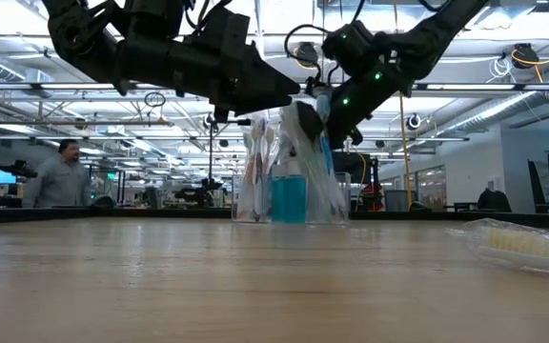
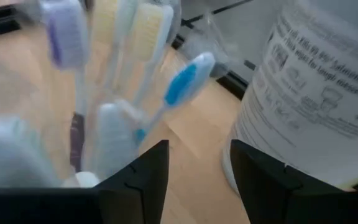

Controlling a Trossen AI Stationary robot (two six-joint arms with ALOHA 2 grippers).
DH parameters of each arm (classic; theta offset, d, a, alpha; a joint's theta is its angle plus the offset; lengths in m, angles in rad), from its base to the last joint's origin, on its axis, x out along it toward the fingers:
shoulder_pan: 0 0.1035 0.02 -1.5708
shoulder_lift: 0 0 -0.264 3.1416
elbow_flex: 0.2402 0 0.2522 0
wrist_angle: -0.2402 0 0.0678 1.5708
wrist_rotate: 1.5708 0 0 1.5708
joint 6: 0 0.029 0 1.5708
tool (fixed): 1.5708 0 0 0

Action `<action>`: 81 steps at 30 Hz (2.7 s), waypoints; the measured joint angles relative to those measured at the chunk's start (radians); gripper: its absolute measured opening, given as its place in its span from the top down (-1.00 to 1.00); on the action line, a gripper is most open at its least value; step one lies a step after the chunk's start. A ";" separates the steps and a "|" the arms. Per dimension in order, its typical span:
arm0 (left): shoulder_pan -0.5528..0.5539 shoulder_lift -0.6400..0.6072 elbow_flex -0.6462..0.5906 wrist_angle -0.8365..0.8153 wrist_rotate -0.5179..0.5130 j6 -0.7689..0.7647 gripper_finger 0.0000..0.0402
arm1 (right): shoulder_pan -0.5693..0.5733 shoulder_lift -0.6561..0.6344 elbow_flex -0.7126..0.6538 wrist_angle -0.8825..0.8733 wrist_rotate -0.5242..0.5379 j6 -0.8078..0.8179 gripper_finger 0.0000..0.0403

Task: Pick & Place toothbrushing station
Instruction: Put the blue toothbrush into the transparent organizer

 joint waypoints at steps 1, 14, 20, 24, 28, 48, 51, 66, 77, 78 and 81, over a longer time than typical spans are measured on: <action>-0.005 0.000 0.000 0.000 0.000 0.000 0.13 | -0.003 0.014 0.000 0.022 0.000 -0.001 0.19; -0.018 0.000 0.000 0.001 -0.006 0.006 0.13 | -0.020 0.029 0.000 0.104 0.104 0.130 0.15; -0.019 0.000 0.000 0.001 -0.006 0.006 0.13 | -0.016 0.028 -0.023 0.127 0.192 0.075 0.16; -0.019 0.000 0.000 0.001 -0.006 0.004 0.13 | -0.008 0.029 -0.081 0.195 0.285 0.071 0.16; -0.018 0.000 0.000 0.001 -0.007 -0.001 0.13 | -0.006 0.029 -0.147 0.278 0.289 0.071 0.16; -0.018 0.000 0.000 0.014 -0.007 -0.026 0.13 | 0.027 0.029 -0.212 0.628 0.318 -0.373 0.16; -0.018 0.000 0.000 0.012 -0.007 -0.026 0.13 | 0.027 0.029 -0.212 0.667 0.318 -0.408 0.16; -0.018 0.000 0.000 0.008 -0.007 -0.020 0.13 | 0.069 0.029 -0.212 0.690 0.396 -0.619 0.16; -0.018 0.000 0.000 0.010 -0.007 -0.021 0.13 | 0.080 0.029 -0.213 0.679 0.438 -0.743 0.16; -0.018 0.000 0.000 0.011 -0.007 -0.021 0.13 | 0.083 0.029 -0.213 0.684 0.468 -0.744 0.16; -0.018 0.000 0.000 0.011 -0.007 -0.021 0.13 | 0.081 0.028 -0.212 0.702 0.490 -0.687 0.16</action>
